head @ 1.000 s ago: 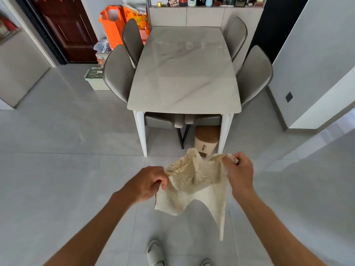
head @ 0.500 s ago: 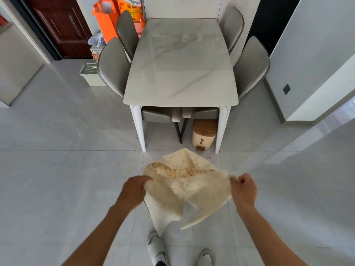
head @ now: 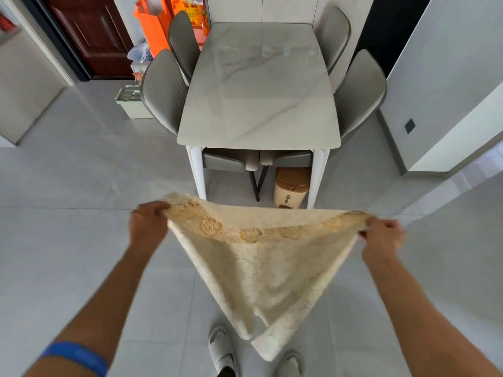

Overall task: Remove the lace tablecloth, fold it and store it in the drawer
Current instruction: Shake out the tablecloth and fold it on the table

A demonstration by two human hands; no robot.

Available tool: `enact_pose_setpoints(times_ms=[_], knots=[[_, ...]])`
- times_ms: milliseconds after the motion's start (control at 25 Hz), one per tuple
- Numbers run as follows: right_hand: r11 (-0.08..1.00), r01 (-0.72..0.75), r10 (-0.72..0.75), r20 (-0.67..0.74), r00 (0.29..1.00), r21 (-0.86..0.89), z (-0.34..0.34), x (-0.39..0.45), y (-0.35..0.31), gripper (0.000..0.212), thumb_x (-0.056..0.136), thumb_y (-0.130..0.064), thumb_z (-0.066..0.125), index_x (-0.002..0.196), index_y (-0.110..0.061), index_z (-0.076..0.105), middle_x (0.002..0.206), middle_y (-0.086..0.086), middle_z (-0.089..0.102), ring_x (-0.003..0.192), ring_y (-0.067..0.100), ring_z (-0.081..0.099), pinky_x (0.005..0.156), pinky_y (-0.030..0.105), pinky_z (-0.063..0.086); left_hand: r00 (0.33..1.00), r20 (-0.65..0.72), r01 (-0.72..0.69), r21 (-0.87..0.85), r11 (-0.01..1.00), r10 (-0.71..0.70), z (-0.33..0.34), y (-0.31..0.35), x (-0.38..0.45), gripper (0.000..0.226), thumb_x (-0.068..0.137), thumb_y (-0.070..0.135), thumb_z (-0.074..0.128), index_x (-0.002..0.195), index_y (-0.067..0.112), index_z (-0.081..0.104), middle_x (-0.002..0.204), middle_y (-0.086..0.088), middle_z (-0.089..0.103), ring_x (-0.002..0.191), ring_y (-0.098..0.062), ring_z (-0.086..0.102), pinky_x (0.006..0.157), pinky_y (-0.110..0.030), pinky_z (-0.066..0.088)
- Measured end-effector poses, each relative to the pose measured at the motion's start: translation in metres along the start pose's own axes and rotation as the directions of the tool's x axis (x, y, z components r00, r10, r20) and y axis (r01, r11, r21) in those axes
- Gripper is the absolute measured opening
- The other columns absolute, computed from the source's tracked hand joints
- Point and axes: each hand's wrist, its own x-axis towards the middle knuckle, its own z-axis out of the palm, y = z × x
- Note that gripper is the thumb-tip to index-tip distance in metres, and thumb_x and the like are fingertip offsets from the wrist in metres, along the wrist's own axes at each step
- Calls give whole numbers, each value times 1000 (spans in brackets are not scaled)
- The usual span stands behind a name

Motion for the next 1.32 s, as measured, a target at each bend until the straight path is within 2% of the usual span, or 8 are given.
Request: enact_pose_setpoints(times_ms=[120, 280, 440, 560, 760, 1040, 1200, 1320], knots=[[962, -7, -25, -113, 993, -273, -33, 40, 16, 11, 79, -11, 64, 88, -14, 59, 85, 13, 61, 76, 27, 60, 61, 39, 55, 948, 319, -104, 338, 935, -10, -21, -34, 16, 33, 81, -2, 55, 70, 23, 74, 99, -7, 71, 98, -28, 64, 79, -26, 42], [800, 250, -47, 359, 932, -546, -44, 39, 40, 24, 82, -8, 68, 104, -19, 65, 97, 16, 64, 85, 35, 63, 80, 51, 57, 692, 719, -373, 441, 816, -72, -10, -68, 5, 47, 81, -7, 48, 69, 33, 71, 103, 1, 64, 101, -18, 62, 83, -27, 49], [361, 753, 158, 832, 532, -550, -42, 41, 5, 31, 81, 3, 60, 93, -20, 76, 91, -3, 73, 86, 14, 66, 74, 24, 47, 518, 854, -570, 383, 727, -43, -9, -65, 12, 69, 88, -9, 41, 128, 46, 55, 132, 6, 53, 123, -15, 50, 97, -23, 41], [415, 762, 234, 867, 439, -498, -28, 41, -28, 22, 84, -1, 66, 85, -19, 79, 78, -11, 74, 77, 7, 65, 68, 19, 46, 647, 762, -510, 403, 760, 30, -16, -55, 33, 80, 89, -7, 39, 144, 50, 30, 137, -3, 55, 115, -23, 58, 90, -31, 50], [757, 500, -158, 624, 765, -421, -27, 55, -44, 17, 88, -18, 70, 73, -9, 71, 65, 5, 63, 65, 22, 52, 68, 31, 40, 828, 561, -318, 470, 823, 0, -43, -85, 54, 79, 82, -11, 39, 132, 49, 49, 134, 0, 59, 113, -23, 58, 88, -30, 49], [166, 908, 393, 870, 297, -384, -14, 20, -39, 26, 75, -23, 79, 58, -35, 63, 65, -17, 58, 63, -4, 52, 61, 14, 38, 477, 878, -695, 398, 598, -30, -19, -78, 32, 70, 84, -9, 41, 121, 48, 59, 140, 12, 48, 132, -10, 42, 102, -21, 36], [135, 912, 437, 849, 295, -387, -2, 14, -28, 18, 76, -31, 80, 93, -25, 76, 90, -14, 64, 87, 2, 60, 69, 11, 41, 422, 906, -744, 368, 557, -35, -5, -65, 25, 62, 86, -7, 42, 120, 42, 60, 138, 10, 49, 128, -13, 45, 101, -23, 38], [179, 888, 454, 837, 306, -423, 5, 13, -26, 10, 75, -37, 78, 74, -28, 74, 67, -19, 64, 68, -3, 59, 58, 8, 39, 418, 907, -720, 359, 594, -42, 1, -55, 23, 57, 90, -1, 41, 123, 41, 58, 135, 9, 50, 124, -15, 47, 100, -27, 40]])
